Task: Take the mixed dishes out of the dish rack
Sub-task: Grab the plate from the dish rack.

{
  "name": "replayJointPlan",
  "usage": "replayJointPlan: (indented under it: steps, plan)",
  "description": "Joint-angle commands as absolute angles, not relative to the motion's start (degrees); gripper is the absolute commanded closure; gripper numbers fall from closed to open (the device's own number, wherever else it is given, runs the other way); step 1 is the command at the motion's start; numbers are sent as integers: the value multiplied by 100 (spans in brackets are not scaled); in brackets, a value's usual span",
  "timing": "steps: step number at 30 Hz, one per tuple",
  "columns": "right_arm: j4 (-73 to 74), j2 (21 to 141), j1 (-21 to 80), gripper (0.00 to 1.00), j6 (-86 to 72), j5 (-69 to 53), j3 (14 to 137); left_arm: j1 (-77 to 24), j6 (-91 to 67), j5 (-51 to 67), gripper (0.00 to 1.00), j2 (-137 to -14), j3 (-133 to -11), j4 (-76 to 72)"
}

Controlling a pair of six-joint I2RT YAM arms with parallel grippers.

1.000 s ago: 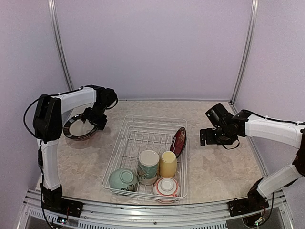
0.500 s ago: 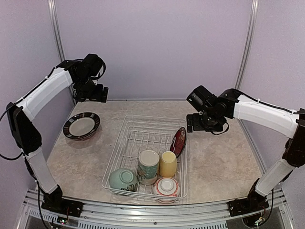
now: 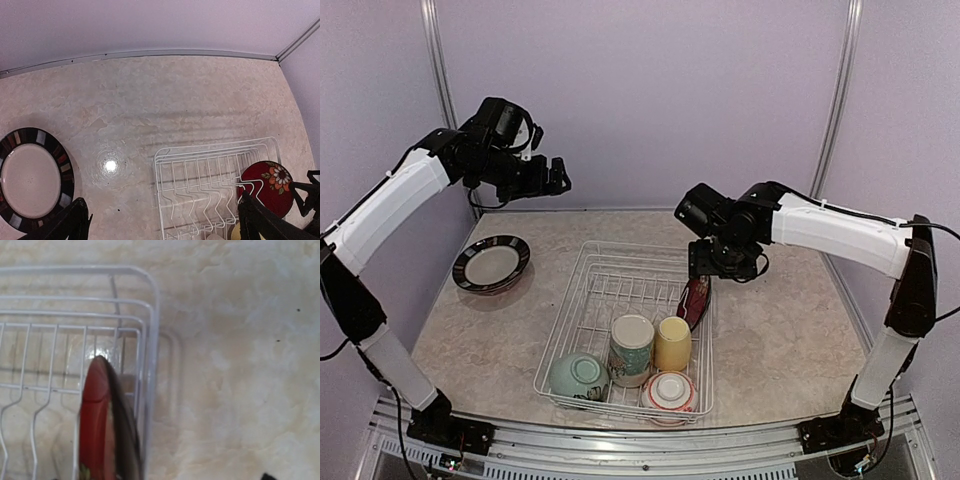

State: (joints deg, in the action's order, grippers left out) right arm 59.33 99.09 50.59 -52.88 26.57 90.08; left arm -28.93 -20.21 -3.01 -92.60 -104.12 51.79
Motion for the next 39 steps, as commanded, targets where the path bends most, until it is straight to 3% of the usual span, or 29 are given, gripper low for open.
replayJointPlan:
  steps: [1,7,13,22,27,39]
  plan:
    - [6039,10352,5129,19,-5514,2629,9384,-2986,-1926,-99,1,-9131,-10162,4964]
    - [6507,10916,5243,32,-5677,2798,9840,-3141,-1746,-432,1,-9170,-10051,4992]
    - [6841,11256,5272,65,-5783,2856,9948,-3155,-1691,-656,1,-9136,-10011,4997]
    - [7390,11616,5398,75,-5983,3064,10387,-3284,-1645,-902,1,-9088,-9967,4987]
    - [7852,11863,5453,90,-6175,3213,10728,-3370,-1601,-1044,1,-9122,-9968,5012]
    - [7972,11703,5475,100,-6197,3423,10899,-3397,-1565,-1194,1,-9131,-9940,5001]
